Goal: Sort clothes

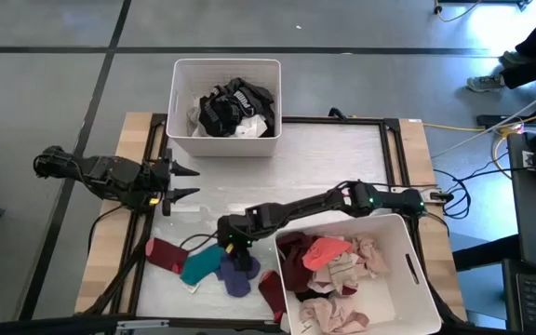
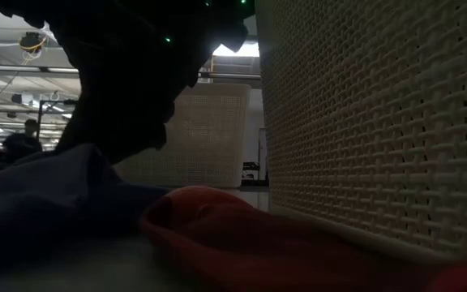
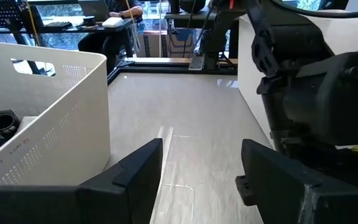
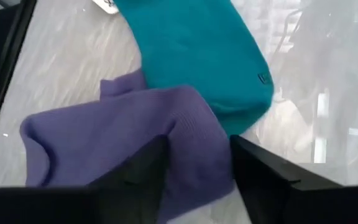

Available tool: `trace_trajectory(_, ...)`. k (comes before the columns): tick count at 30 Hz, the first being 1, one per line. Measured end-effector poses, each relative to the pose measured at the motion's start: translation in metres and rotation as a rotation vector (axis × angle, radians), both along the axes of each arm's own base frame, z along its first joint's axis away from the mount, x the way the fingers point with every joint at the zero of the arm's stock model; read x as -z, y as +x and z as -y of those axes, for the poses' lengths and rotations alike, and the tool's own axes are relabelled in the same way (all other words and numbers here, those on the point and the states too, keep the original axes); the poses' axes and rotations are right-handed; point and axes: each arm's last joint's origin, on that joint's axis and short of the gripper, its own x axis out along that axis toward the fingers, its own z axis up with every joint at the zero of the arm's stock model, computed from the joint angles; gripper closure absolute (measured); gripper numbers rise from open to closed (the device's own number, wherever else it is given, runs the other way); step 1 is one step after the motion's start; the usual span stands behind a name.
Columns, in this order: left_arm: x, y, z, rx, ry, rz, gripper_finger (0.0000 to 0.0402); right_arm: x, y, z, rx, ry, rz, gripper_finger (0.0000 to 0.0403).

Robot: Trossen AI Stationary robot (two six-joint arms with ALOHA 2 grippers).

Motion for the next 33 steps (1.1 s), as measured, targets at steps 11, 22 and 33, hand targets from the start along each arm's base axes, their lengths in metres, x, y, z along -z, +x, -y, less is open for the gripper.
trace_trajectory(11,0.000,0.000,0.000,0.000,0.001,0.000,0.0192,-0.007,-0.003,-0.009,-0.032,-0.015,0.016,0.0391)
trace_trajectory(22,0.000,0.000,0.000,0.001,0.002,-0.002,0.0192,-0.082,-0.012,-0.013,-0.010,-0.102,0.101,0.0387)
trace_trajectory(33,0.001,0.000,0.000,0.001,0.003,-0.007,0.0192,-0.156,-0.052,-0.032,0.055,-0.216,0.210,0.0381)
